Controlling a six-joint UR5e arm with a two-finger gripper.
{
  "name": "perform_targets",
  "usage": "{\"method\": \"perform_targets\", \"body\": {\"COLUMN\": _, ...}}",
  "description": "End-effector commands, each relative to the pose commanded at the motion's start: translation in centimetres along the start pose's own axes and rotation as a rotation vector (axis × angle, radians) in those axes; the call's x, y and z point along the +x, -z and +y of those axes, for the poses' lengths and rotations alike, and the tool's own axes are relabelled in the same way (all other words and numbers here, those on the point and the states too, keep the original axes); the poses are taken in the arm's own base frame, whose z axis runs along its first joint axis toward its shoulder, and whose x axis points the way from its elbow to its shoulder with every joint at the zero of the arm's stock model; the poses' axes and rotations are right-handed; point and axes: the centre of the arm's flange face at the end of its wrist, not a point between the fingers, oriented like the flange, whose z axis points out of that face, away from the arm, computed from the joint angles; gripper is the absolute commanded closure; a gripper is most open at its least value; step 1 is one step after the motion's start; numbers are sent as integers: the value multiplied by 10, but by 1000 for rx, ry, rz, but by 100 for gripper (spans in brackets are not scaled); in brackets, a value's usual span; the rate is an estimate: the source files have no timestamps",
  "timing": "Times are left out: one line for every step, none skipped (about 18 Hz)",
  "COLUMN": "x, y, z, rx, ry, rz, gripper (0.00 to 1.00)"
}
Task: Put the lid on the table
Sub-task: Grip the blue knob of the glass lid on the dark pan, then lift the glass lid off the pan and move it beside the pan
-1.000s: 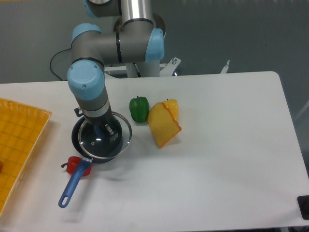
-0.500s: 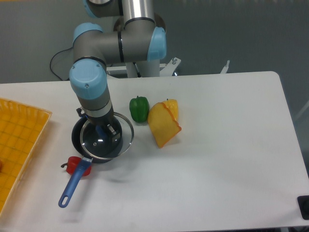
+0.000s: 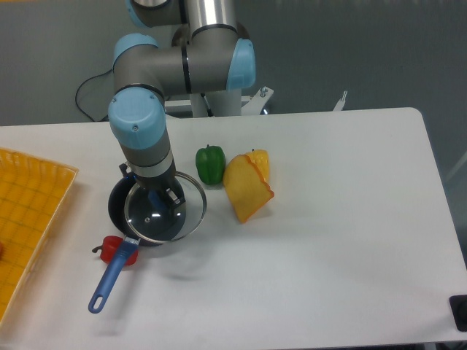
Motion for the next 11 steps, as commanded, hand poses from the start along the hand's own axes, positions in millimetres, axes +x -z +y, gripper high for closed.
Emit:
{"method": "perform_targets", "body": {"x": -2, "y": -1, "z": 1, "rx": -3, "ry": 5, "rz": 0, "gripper": 44}}
{"method": "perform_targets", "body": {"x": -4, "y": -3, "z": 3, "rx": -5, "ry": 9, "rz": 2, "gripper": 44}}
{"method": "perform_targets", "body": {"x": -5, "y": -5, "z": 3, "rx": -7, "ry": 9, "rz": 6, "gripper": 44}}
{"method": "perform_targets", "body": {"x": -8, "y": -5, "z": 4, "rx": -7, "ry": 14, "rz": 6, "gripper": 44}}
{"method": "perform_targets", "body": {"x": -11, "y": -6, "z": 7, "rx": -6, "ry": 22, "rz": 8, "gripper": 44}}
{"method": "perform_targets", "body": {"x": -14, "y": -5, "z": 10, "rx": -4, "ry": 28, "rz": 6, "gripper": 44}}
{"method": "perform_targets", "body": {"x": -17, "y": -4, "z": 11, "rx": -3, "ry": 32, "rz": 3, "gripper": 44}}
{"method": "perform_targets", "body": {"x": -20, "y": -3, "z": 12, "rx": -1, "ry": 37, "rz": 0, "gripper": 44}}
{"method": "perform_targets", "body": {"x": -25, "y": -2, "z": 13, "rx": 0, "ry": 44, "rz": -1, "gripper": 44}}
{"method": "perform_targets", "body": {"x": -28, "y": -6, "z": 12, "rx": -2, "ry": 52, "rz": 3, "gripper": 44}}
{"method": "perform_targets", "body": {"x": -31, "y": -7, "z": 12, "rx": -3, "ry": 61, "rz": 4, "gripper": 44}}
